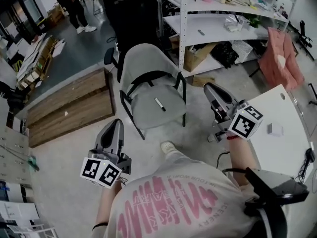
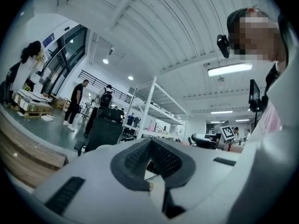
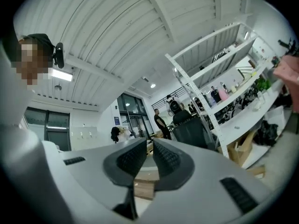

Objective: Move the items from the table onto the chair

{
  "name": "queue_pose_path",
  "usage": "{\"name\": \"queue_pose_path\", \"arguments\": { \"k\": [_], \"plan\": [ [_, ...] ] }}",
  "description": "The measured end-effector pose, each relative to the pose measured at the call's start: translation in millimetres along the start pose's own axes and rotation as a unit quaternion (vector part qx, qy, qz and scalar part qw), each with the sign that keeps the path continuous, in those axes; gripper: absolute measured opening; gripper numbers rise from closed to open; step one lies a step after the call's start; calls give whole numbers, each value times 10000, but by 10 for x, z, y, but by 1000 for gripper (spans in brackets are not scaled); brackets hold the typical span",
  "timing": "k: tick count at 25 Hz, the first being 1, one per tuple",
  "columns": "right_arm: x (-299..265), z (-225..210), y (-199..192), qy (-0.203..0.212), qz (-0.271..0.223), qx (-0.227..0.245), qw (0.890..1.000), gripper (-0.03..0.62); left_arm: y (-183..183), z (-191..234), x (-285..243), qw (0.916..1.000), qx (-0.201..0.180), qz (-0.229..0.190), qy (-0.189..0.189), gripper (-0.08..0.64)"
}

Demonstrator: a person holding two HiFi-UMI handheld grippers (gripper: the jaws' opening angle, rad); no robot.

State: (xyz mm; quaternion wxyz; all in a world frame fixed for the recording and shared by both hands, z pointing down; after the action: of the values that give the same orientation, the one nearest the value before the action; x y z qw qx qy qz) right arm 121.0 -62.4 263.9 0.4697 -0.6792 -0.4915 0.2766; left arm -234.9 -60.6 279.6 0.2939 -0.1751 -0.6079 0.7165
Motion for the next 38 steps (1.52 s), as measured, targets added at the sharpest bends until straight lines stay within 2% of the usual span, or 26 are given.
{"name": "queue_pose_path", "arguments": {
  "k": [4,10,14,18,23,29,30,34,37,38],
  "plan": [
    [381,-108,199,-624,-168,454,9969,52,-64,-159,-203,9991,78,-72,-420,9],
    [816,-166,373,-1302,-448,714,9879,54,-39,-414,-551,9946,87,92,-1027,9],
    [1183,-359,461,-1750,-409,1006,9786,54,-75,-700,-976,9887,78,230,-1478,9],
    [1766,-693,534,-2315,-423,1052,9662,54,-288,-1057,-1457,9808,280,302,-1907,9],
    [2733,-1016,705,-3171,-633,946,9416,55,-537,-1785,-2039,9604,450,564,-2691,9],
    [3723,-1498,699,-3926,-707,769,9138,65,-930,-2705,-2695,9306,545,938,-3496,9],
    [3859,-1594,698,-3996,-682,725,9113,78,-964,-2837,-2794,9271,533,955,-3584,9],
    [4238,-2002,644,-4216,-168,687,9040,267,-1073,-3220,-3102,9204,504,994,-3747,9],
    [4432,-2347,479,-4541,564,830,8853,392,-1127,-3396,-3232,9196,474,1012,-3766,9],
    [4485,-2468,418,-4629,798,870,8785,405,-1143,-3440,-3268,9202,455,1022,-3752,9]
  ]
}}
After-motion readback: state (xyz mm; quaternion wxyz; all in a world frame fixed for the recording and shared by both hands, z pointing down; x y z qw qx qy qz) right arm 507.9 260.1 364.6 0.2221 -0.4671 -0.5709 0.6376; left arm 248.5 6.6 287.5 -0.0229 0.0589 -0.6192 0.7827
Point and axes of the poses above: the fingertips, and each gripper's own axes: x backward along the fingers, z to its left, y out of its top, the point moved 6 cm from there along x, backward along the fingers, and after that the axes turned 9 degrees about -y, right-handed, at the moved point
